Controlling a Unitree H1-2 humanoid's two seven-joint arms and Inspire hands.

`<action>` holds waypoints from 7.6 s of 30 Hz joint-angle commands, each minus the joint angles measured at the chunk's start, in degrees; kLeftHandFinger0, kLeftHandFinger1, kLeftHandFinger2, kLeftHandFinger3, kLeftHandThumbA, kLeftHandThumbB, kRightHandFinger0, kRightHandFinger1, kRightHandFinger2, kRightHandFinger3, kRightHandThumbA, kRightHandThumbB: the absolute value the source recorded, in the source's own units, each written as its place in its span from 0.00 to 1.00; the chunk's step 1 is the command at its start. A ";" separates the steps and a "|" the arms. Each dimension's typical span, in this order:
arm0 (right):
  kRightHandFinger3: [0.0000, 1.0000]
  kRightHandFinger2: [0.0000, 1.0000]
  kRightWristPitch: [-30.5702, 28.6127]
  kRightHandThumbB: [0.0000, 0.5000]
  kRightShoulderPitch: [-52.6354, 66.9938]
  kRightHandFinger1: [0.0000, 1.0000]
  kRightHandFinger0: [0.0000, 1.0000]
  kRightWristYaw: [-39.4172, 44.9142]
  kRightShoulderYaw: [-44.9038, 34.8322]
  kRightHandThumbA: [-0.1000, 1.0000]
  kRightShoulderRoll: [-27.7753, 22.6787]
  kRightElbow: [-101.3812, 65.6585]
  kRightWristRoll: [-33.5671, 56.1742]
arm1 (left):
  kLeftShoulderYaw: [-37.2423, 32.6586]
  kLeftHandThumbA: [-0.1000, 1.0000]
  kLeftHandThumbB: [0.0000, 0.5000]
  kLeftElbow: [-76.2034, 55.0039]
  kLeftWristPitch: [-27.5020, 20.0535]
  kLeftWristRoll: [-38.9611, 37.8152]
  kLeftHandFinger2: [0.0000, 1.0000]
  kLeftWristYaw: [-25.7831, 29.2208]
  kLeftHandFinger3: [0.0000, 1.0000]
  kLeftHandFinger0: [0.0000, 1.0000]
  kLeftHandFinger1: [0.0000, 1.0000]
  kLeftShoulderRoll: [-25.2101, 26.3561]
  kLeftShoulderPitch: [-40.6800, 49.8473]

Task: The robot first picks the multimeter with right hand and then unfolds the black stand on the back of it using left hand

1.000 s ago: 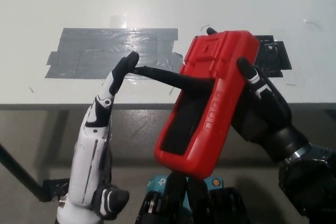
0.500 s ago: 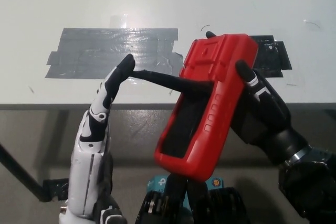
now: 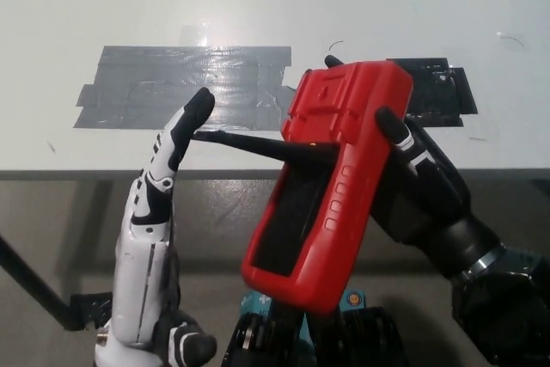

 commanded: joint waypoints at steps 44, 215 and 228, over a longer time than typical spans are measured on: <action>0.79 0.82 -0.42 0.26 -3.79 0.45 0.00 -0.24 -1.36 0.00 2.38 -2.85 2.43 | -6.42 1.00 0.20 -2.15 -1.44 -3.80 1.00 4.61 1.00 0.75 0.71 4.33 1.98; 1.00 1.00 -22.42 0.71 -37.88 1.00 1.00 8.00 15.68 0.35 -23.99 67.08 -81.13 | -4.14 1.00 0.23 16.91 -1.44 8.78 1.00 25.40 1.00 1.00 1.00 19.32 8.78; 1.00 1.00 -25.55 0.71 -36.30 1.00 1.00 12.31 11.33 0.42 -23.49 65.45 -81.76 | -3.85 1.00 0.24 17.26 -1.44 8.06 1.00 25.37 1.00 1.00 1.00 19.40 8.15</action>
